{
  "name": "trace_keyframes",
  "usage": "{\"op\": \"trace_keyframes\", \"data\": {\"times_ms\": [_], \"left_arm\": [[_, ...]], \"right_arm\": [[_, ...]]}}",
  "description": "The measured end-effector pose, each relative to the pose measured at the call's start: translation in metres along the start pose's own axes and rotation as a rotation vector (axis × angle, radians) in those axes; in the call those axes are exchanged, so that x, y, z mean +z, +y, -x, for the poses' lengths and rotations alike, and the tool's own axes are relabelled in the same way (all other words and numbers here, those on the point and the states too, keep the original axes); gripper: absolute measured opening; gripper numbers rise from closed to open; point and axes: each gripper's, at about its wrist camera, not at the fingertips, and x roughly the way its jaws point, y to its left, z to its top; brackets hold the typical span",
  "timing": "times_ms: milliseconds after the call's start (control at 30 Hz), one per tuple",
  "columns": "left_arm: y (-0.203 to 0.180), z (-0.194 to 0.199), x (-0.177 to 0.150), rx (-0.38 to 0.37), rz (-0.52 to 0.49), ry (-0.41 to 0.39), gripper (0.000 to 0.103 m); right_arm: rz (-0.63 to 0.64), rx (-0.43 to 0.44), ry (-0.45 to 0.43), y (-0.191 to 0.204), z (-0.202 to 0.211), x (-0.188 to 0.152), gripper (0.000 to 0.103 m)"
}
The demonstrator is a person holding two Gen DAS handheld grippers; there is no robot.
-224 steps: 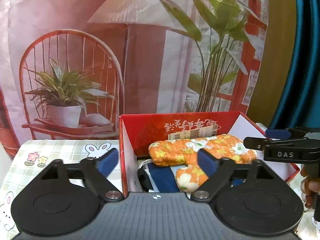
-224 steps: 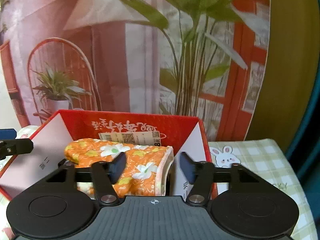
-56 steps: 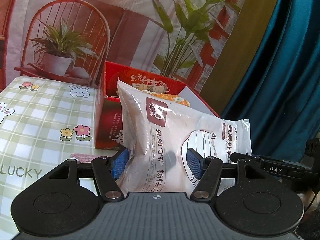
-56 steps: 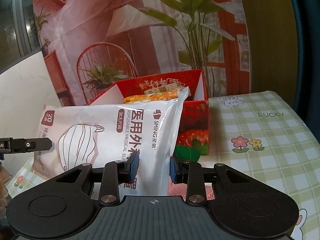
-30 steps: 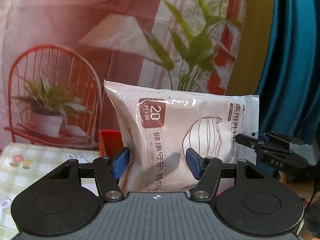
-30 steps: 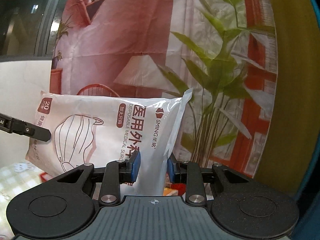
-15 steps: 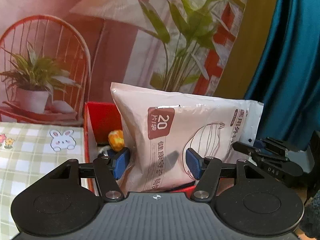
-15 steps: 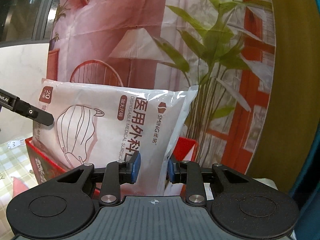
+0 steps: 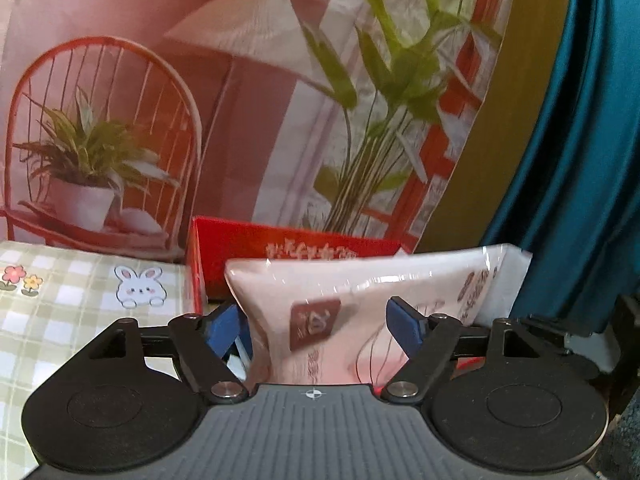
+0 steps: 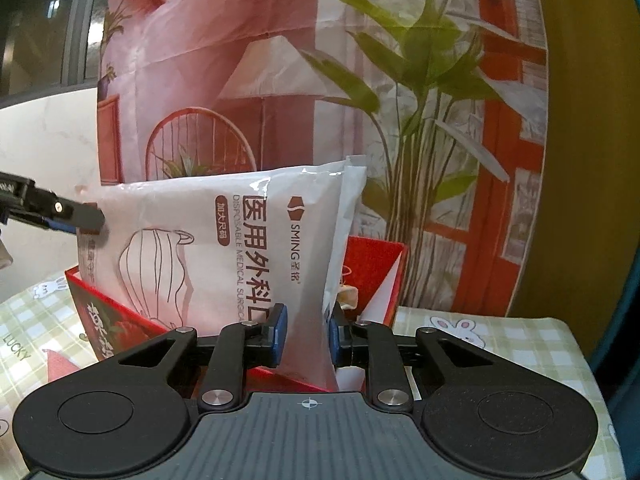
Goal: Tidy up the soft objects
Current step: 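Lower the mask package into the red box and open the left gripper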
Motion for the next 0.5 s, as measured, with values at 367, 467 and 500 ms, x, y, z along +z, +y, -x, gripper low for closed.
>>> {"op": "trace_keyframes", "data": {"times_ms": [367, 467, 500], "left_arm": [[0.004, -0.002, 0.000, 0.018, 0.006, 0.001, 0.044], [0.004, -0.001, 0.000, 0.016, 0.006, -0.002, 0.044], [0.004, 0.000, 0.000, 0.016, 0.004, -0.004, 0.044]], "right_arm": [[-0.001, 0.013, 0.026, -0.008, 0.003, 0.008, 0.032], [0.009, 0.021, -0.009, -0.011, 0.006, 0.019, 0.032], [0.015, 0.021, -0.018, -0.011, 0.007, 0.024, 0.032]]}}
